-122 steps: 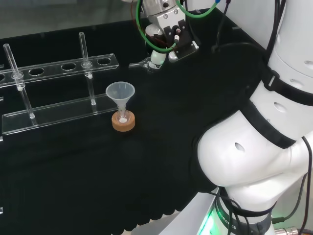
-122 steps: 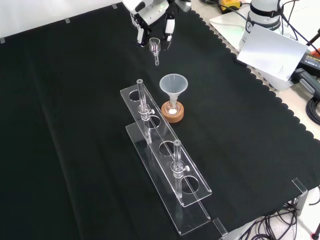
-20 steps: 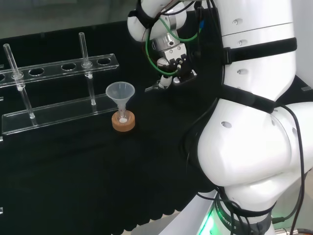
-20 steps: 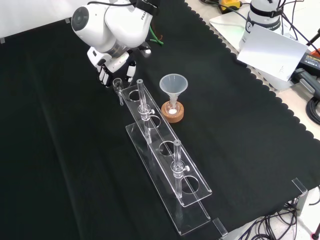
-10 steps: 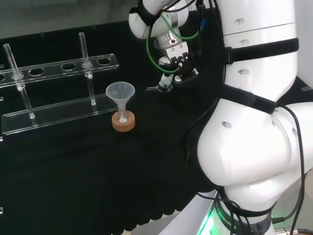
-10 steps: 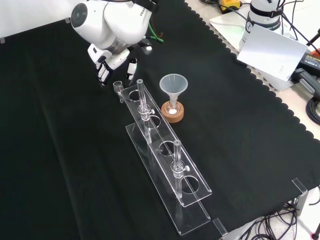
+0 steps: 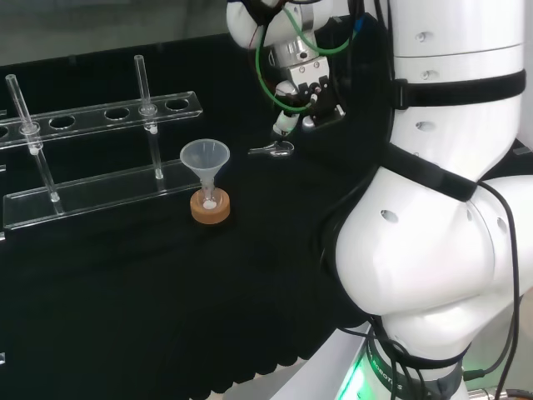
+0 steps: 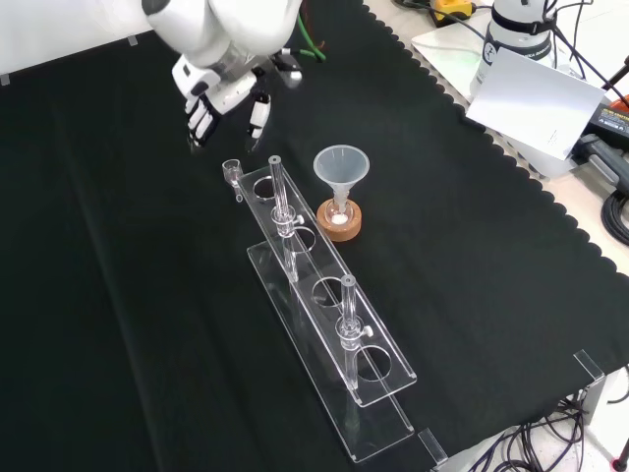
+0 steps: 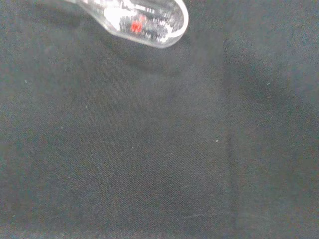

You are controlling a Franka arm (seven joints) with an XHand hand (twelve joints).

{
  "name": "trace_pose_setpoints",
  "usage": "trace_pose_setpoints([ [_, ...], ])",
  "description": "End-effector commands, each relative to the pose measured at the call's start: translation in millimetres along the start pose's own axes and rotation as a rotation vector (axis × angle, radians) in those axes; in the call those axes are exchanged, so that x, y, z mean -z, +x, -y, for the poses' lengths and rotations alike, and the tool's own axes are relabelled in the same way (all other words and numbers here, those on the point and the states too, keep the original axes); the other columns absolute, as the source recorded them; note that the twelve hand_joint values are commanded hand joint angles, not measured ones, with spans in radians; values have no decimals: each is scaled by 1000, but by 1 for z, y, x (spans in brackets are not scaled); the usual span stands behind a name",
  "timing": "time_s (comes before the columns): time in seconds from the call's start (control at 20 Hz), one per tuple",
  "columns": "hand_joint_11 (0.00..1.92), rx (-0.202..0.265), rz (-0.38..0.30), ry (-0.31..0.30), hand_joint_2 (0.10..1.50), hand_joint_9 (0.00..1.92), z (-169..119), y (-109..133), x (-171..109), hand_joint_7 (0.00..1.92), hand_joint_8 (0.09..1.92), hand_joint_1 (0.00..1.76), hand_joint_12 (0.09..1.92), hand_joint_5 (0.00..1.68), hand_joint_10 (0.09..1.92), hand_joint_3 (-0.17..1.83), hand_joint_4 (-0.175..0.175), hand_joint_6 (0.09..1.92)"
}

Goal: Put the weighing funnel back on the table.

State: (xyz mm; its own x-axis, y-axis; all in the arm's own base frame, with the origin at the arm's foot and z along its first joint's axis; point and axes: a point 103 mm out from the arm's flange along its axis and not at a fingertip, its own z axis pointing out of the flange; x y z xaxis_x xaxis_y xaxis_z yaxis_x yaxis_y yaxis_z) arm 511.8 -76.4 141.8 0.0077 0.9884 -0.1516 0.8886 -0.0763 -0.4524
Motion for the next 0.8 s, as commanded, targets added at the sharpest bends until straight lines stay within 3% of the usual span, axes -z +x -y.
trace_pose_setpoints([
  [0.05,370,-13,-72,-29,1026,821,43,-10,17,297,699,736,1314,390,87,-175,-40,173],
  [0.8,380,-12,-81,-90,1020,836,118,4,43,334,691,706,1309,408,87,-175,-40,156],
])
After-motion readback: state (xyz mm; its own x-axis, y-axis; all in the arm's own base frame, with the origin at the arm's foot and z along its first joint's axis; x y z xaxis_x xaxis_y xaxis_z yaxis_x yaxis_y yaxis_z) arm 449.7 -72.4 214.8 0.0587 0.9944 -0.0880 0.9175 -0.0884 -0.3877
